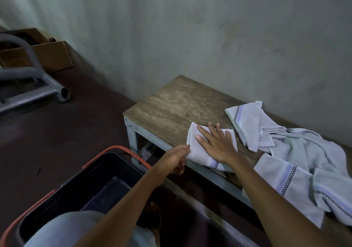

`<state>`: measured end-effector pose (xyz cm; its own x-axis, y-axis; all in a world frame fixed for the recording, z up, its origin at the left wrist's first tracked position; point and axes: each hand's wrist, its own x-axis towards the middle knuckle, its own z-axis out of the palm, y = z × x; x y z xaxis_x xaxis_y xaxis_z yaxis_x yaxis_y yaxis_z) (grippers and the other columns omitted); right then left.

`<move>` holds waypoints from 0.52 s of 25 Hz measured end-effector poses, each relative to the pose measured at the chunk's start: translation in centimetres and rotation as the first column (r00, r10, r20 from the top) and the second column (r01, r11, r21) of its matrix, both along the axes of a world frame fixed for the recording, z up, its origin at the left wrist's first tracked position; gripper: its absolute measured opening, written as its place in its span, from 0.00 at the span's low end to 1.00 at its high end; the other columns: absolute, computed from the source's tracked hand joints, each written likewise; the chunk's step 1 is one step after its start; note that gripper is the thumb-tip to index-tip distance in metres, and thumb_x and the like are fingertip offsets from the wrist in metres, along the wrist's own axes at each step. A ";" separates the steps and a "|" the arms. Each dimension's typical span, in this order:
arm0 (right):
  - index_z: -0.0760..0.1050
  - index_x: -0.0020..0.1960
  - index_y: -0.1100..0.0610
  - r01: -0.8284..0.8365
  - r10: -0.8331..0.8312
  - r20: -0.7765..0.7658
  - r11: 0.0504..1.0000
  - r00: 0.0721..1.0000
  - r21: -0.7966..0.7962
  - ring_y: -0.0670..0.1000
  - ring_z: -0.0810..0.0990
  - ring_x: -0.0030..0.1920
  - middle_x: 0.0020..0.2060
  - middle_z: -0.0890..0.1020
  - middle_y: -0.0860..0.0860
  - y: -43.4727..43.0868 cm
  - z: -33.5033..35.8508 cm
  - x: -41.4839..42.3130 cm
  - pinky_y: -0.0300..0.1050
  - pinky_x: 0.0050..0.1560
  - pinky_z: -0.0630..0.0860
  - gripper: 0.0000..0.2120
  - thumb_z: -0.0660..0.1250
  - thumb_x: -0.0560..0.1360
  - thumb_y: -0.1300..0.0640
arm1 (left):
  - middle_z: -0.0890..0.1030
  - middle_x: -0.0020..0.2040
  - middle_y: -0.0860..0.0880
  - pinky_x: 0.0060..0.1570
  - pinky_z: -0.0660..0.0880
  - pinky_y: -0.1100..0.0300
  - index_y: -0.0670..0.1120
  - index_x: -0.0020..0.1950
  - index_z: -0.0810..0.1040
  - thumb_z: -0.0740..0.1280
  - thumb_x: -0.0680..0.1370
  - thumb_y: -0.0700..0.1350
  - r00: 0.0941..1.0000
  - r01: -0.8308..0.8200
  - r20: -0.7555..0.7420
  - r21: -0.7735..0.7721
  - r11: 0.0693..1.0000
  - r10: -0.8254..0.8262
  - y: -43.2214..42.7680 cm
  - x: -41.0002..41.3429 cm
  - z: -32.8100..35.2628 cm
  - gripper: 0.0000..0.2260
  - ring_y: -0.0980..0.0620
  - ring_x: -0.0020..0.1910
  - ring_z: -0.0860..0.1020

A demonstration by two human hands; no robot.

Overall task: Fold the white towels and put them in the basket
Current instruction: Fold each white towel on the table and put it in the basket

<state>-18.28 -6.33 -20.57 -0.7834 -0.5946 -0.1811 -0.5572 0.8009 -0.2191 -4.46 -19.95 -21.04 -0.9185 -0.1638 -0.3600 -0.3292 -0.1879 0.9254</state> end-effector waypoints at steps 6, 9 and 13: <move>0.56 0.74 0.39 0.067 -0.061 0.037 0.976 0.997 -0.209 0.47 0.44 0.77 0.77 0.53 0.46 0.2 0.0 -0.2 0.55 0.74 0.39 0.24 0.44 0.79 0.39 | 0.75 0.31 0.49 0.31 0.74 0.66 0.48 0.63 0.72 0.71 0.73 0.46 0.980 0.054 -0.169 -0.270 0.961 -0.102 0.3 0.3 -1.0 0.19 0.56 0.27 0.76; 0.61 0.73 0.43 0.092 -0.090 0.022 0.936 0.996 -0.341 0.45 0.50 0.76 0.75 0.60 0.47 0.5 -0.7 -0.7 0.54 0.74 0.43 0.23 0.46 0.80 0.40 | 0.75 0.32 0.49 0.35 0.75 0.65 0.46 0.59 0.74 0.73 0.72 0.48 0.975 -0.041 -0.217 -0.355 0.934 -0.040 0.1 0.0 -1.5 0.18 0.54 0.30 0.77; 0.66 0.71 0.46 0.098 -0.103 0.011 0.909 0.995 -0.405 0.45 0.55 0.76 0.73 0.65 0.47 0.6 -1.1 -1.1 0.55 0.75 0.48 0.22 0.49 0.80 0.41 | 0.77 0.34 0.53 0.32 0.76 0.60 0.48 0.55 0.74 0.70 0.75 0.43 0.942 0.111 -0.275 -0.282 0.953 -0.191 0.5 0.0 -1.2 0.11 0.54 0.30 0.75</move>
